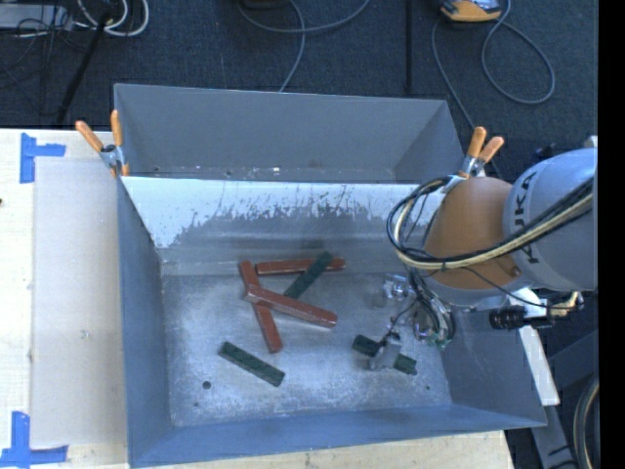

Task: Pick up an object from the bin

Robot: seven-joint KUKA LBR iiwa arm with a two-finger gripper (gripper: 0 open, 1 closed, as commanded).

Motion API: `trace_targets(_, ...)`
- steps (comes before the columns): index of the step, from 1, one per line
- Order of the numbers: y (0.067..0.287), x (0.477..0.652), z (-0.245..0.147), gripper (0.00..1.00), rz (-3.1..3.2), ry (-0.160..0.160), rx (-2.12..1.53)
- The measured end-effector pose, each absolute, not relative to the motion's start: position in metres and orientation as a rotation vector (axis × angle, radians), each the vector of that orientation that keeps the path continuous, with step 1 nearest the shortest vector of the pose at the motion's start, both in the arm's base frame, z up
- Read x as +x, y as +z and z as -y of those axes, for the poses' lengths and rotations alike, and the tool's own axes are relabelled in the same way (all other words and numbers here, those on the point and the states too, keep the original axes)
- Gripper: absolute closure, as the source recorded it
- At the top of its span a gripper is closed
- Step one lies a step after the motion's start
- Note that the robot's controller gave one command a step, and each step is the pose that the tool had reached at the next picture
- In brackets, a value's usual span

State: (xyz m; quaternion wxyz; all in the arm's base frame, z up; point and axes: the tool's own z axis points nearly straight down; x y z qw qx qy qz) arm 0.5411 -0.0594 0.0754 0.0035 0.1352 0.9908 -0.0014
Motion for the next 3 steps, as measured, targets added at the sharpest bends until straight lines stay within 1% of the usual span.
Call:
trace_targets(1, 0.074, 0.538, 0.056, 1.0, -3.113, 0.0, 0.42)
trace_targets(2, 0.168, 0.505, 0.023, 1.0, -3.109, 0.003, 0.414)
trace_targets(3, 0.233, 0.554, 0.092, 1.0, -3.095, -0.005, 0.465)
